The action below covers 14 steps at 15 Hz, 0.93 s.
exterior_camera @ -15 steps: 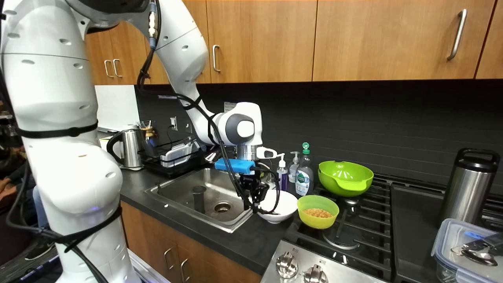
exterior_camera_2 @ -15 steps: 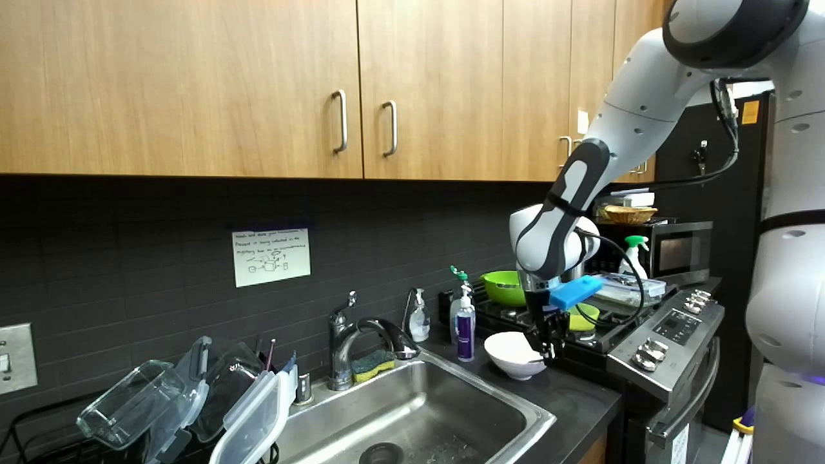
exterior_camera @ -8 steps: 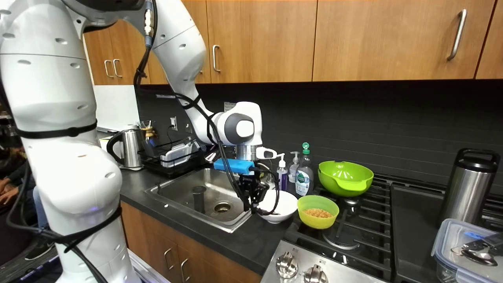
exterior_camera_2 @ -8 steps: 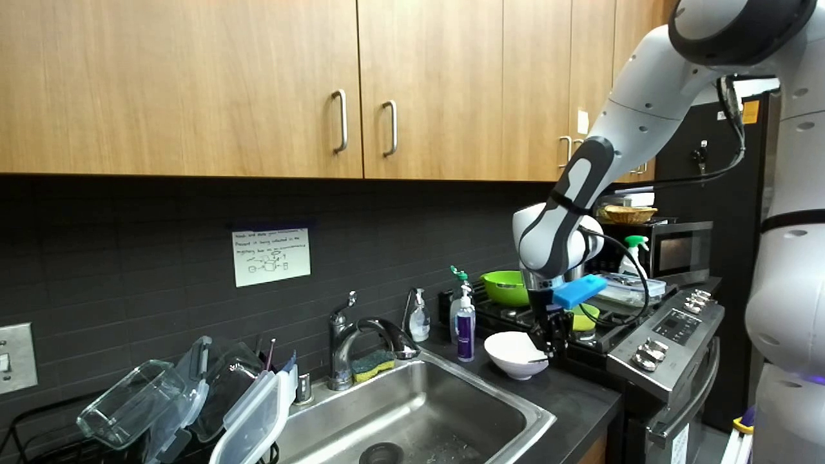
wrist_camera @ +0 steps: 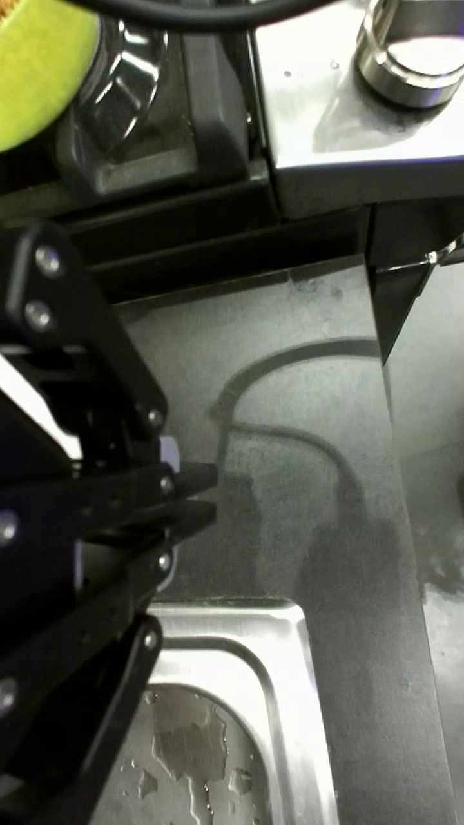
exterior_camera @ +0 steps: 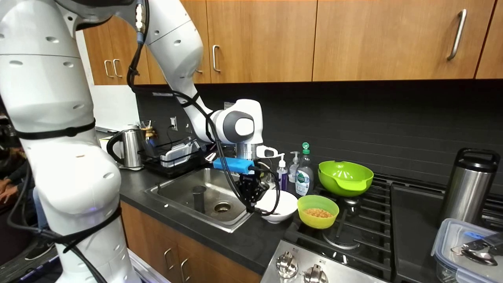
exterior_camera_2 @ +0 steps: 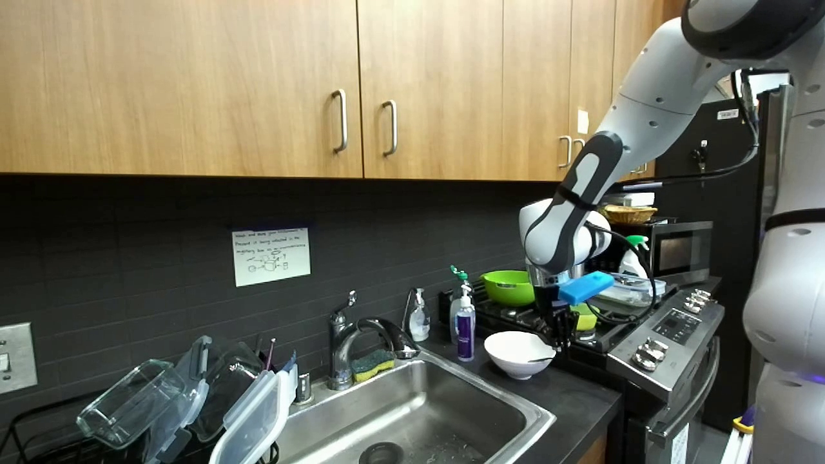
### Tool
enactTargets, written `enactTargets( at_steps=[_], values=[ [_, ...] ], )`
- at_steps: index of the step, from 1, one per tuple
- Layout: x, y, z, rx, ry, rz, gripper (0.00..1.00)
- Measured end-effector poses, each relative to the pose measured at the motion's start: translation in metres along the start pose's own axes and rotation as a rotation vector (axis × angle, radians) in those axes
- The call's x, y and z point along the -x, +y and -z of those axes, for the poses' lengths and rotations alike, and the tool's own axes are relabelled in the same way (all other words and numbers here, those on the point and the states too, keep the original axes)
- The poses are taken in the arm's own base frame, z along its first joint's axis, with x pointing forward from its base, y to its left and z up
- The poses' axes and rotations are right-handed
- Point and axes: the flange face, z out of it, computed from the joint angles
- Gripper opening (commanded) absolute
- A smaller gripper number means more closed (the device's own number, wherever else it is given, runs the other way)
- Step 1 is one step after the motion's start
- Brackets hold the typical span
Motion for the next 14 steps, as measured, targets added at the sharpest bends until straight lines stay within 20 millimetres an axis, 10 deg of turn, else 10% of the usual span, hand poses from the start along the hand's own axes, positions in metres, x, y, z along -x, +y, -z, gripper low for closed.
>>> enactTargets(
  at_steps=[2, 3, 4, 14],
  values=[
    [0.002, 0.001, 0.002, -0.002, 0.003, -0.003, 0.20],
    [0.003, 0.002, 0.002, -0.003, 0.004, -0.005, 0.09],
    [0.005, 0.003, 0.002, -0.003, 0.004, -0.006, 0.37],
    [0.011, -0.001, -0.002, -0.005, -0.006, 0.016, 0.95]
  ],
)
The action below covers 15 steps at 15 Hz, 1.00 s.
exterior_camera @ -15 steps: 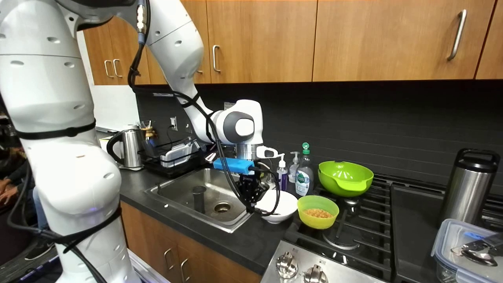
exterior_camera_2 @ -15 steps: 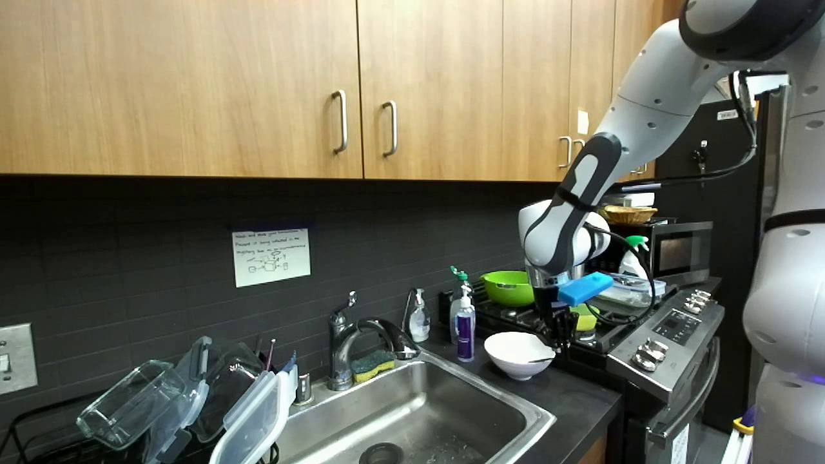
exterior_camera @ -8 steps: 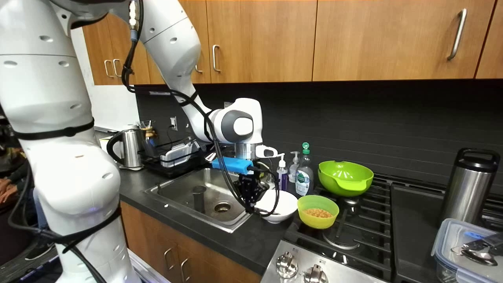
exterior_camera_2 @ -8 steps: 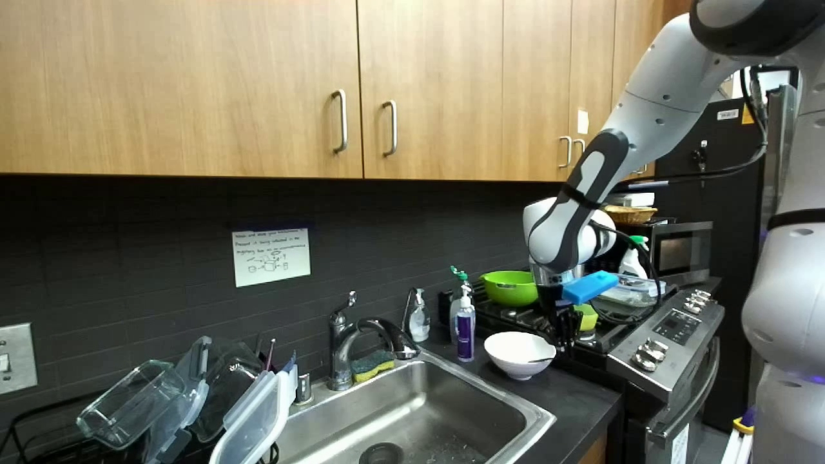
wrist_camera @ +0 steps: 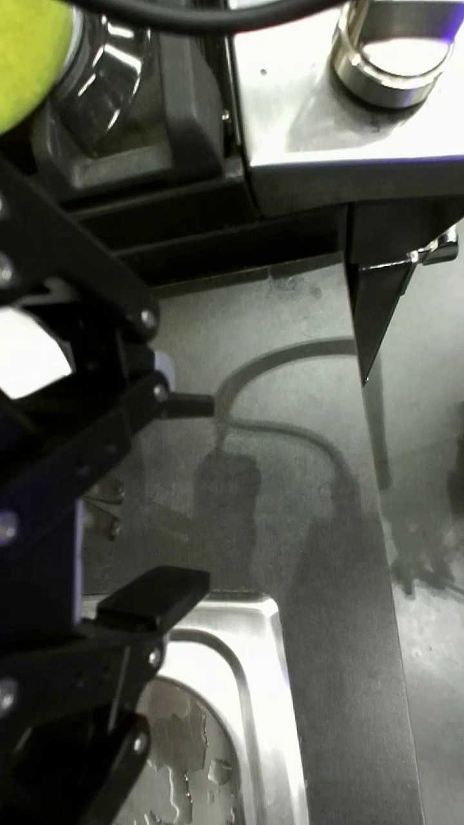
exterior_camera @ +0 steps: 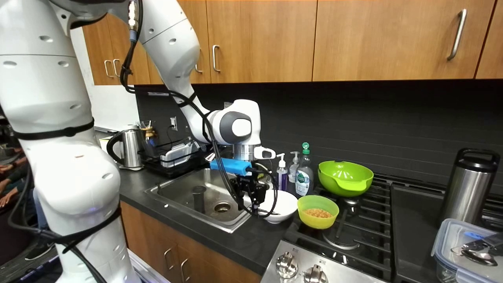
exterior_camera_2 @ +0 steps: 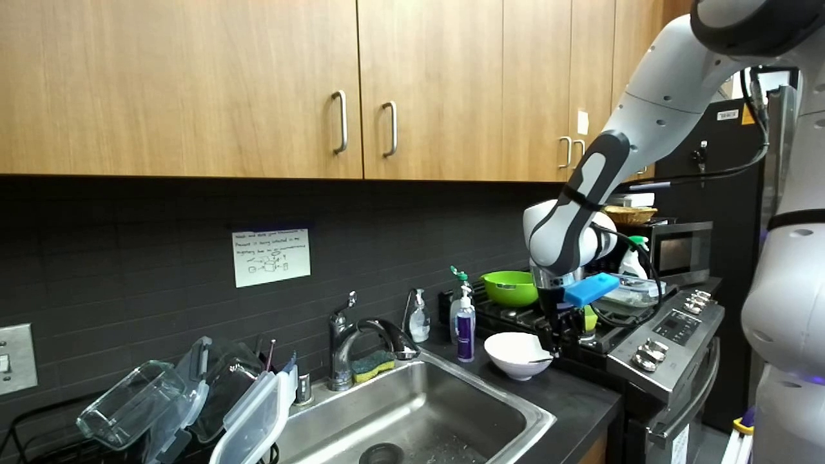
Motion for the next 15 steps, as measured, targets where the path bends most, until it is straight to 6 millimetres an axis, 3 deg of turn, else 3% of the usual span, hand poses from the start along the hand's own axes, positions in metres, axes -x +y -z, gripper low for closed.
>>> enactTargets(
  at_steps=[2, 15],
  values=[
    [-0.001, -0.005, 0.001, 0.002, 0.003, 0.015, 1.00],
    [-0.013, -0.021, -0.001, 0.013, -0.002, 0.064, 1.00]
  ],
)
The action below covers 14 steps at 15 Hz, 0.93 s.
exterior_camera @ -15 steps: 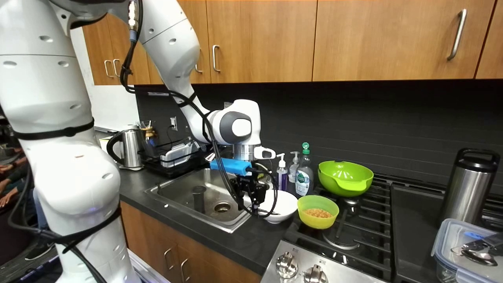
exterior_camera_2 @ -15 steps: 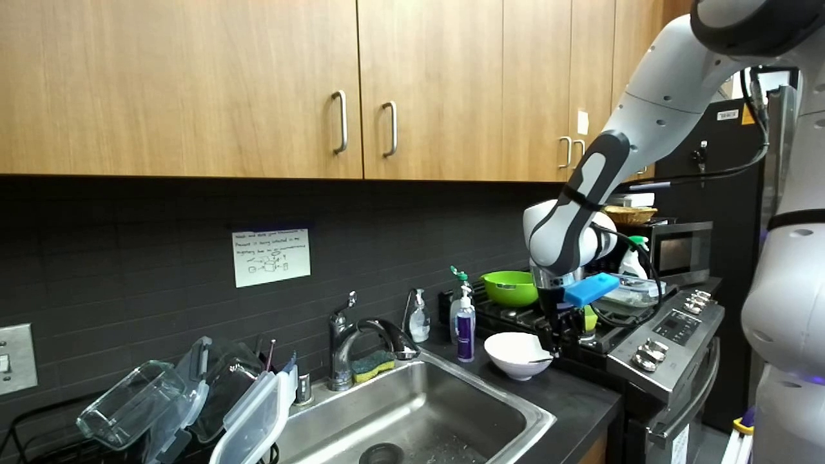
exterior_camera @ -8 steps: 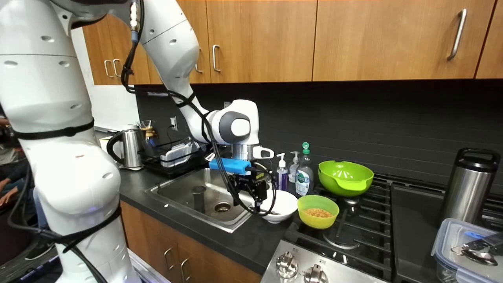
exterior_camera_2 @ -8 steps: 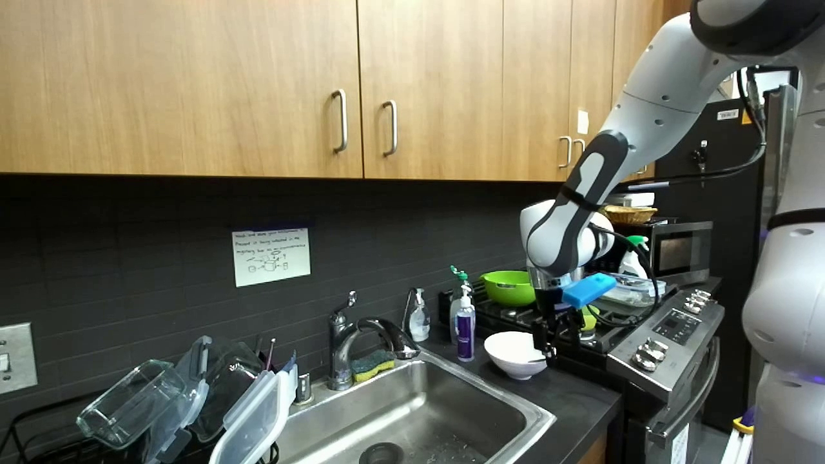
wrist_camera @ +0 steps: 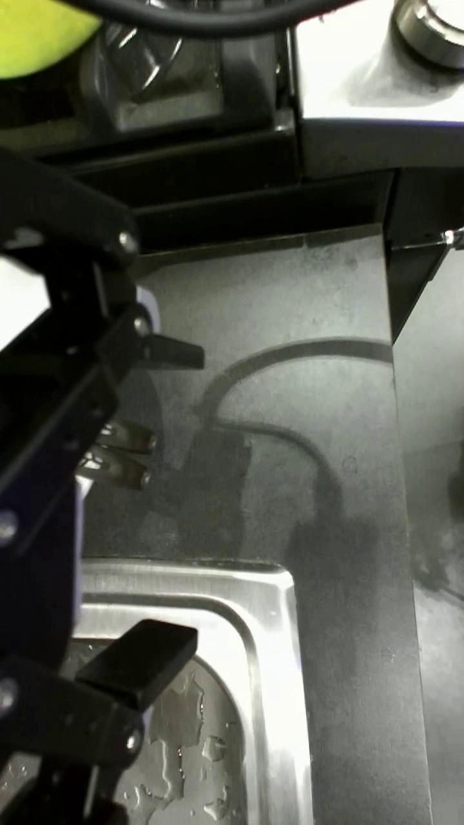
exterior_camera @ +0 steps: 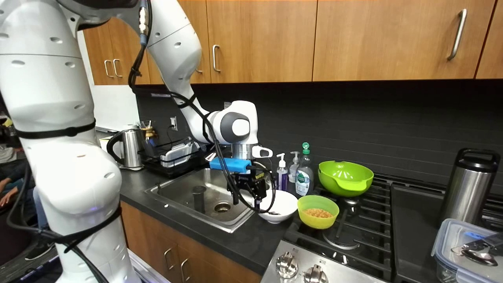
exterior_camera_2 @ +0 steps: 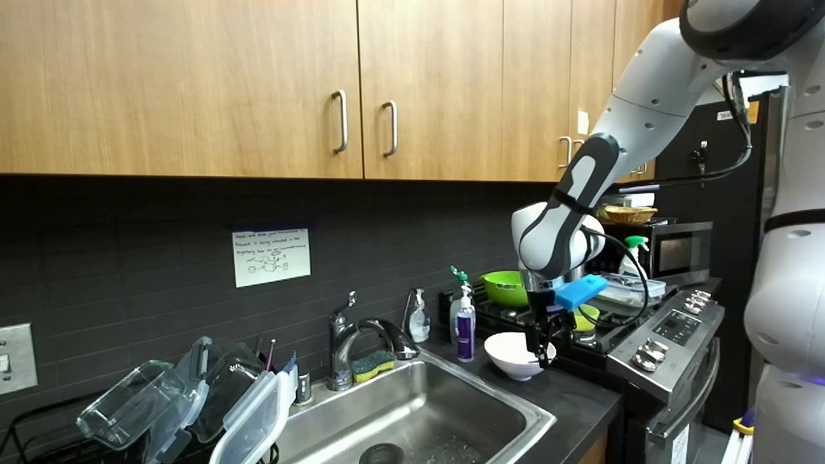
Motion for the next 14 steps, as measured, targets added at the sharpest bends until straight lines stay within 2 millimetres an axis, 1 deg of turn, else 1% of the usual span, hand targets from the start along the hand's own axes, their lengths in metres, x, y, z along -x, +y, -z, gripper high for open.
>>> enactTargets(
  at_steps=[5, 6, 7, 9, 13, 14],
  values=[
    [-0.009, 0.000, -0.011, 0.002, -0.023, 0.002, 1.00],
    [-0.011, -0.001, -0.013, 0.002, -0.028, 0.003, 0.94],
    [-0.014, -0.001, -0.015, 0.001, -0.032, 0.004, 0.74],
    [-0.020, -0.005, -0.017, 0.001, -0.035, 0.009, 0.61],
    [-0.031, -0.012, -0.018, 0.007, -0.032, 0.026, 0.28],
    [-0.032, -0.013, -0.018, 0.008, -0.032, 0.029, 0.22]
  ],
)
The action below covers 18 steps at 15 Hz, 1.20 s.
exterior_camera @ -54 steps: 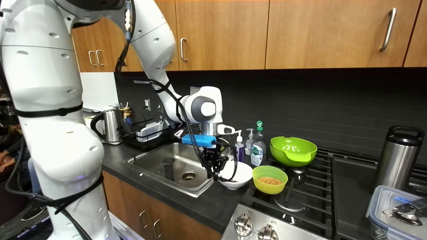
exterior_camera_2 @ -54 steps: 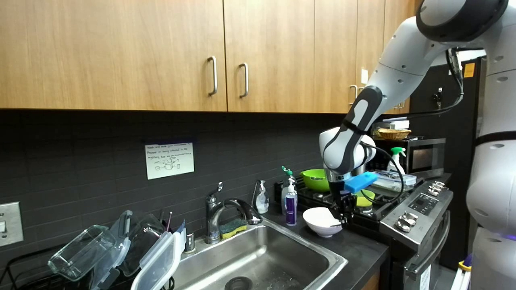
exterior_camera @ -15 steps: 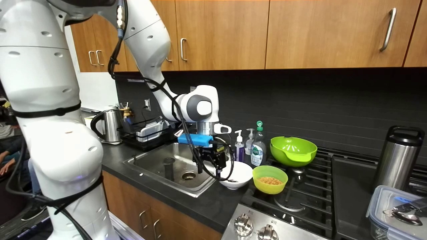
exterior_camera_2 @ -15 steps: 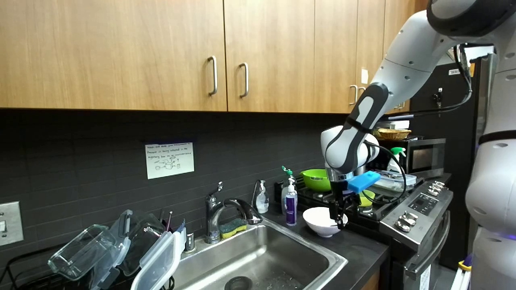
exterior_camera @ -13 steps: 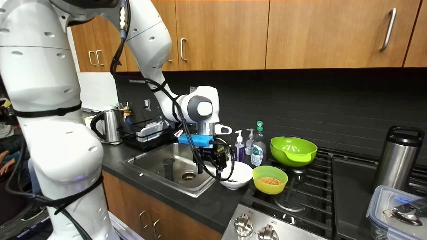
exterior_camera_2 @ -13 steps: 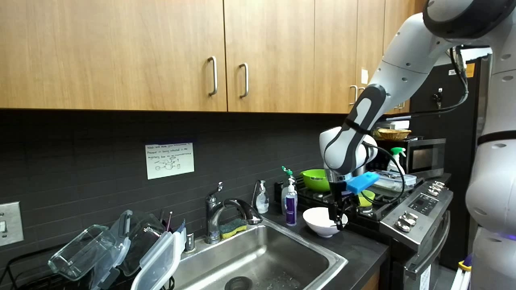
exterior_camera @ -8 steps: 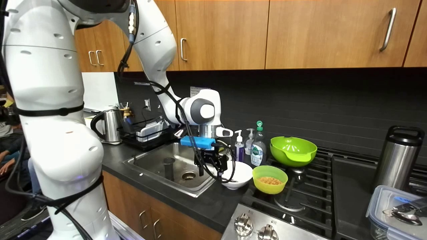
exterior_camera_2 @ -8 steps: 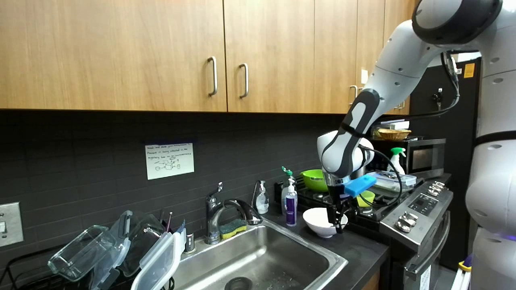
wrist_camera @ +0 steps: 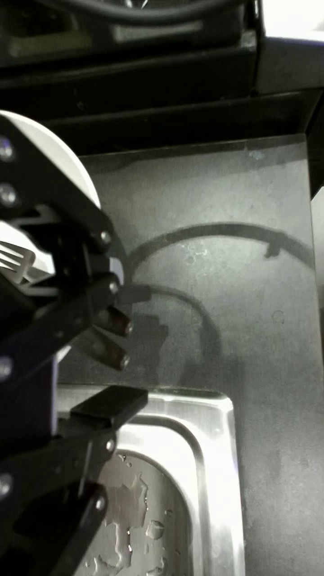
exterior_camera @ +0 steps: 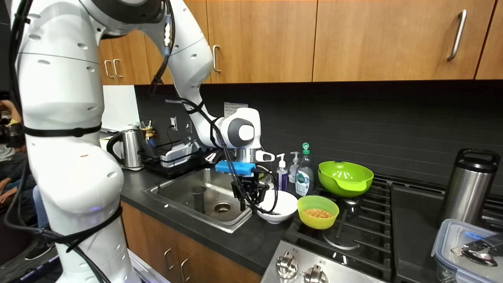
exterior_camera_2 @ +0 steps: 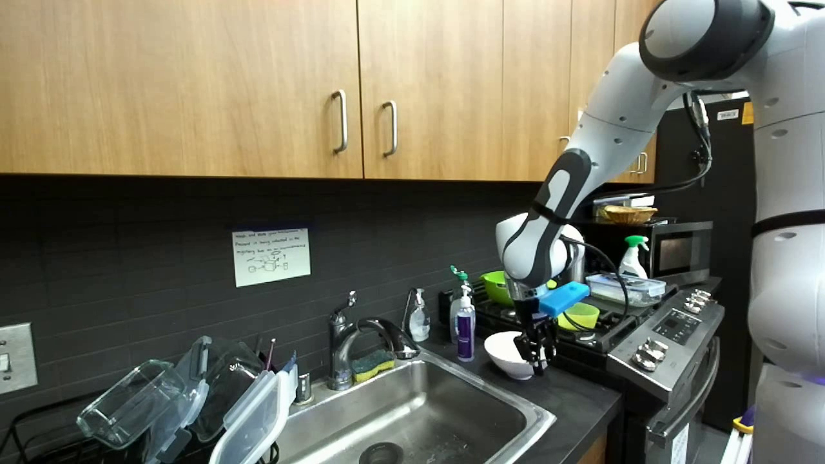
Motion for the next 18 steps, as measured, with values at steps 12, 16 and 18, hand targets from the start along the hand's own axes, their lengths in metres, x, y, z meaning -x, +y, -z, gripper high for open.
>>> enactTargets(
  at_steps=[12, 16, 18],
  values=[
    [-0.0058, -0.0016, -0.0021, 0.003, -0.002, -0.008, 0.01],
    [-0.0061, -0.0019, -0.0021, 0.003, -0.002, -0.019, 0.01],
    [-0.0064, -0.0026, -0.0019, 0.002, -0.001, -0.025, 0.03]
  ],
)
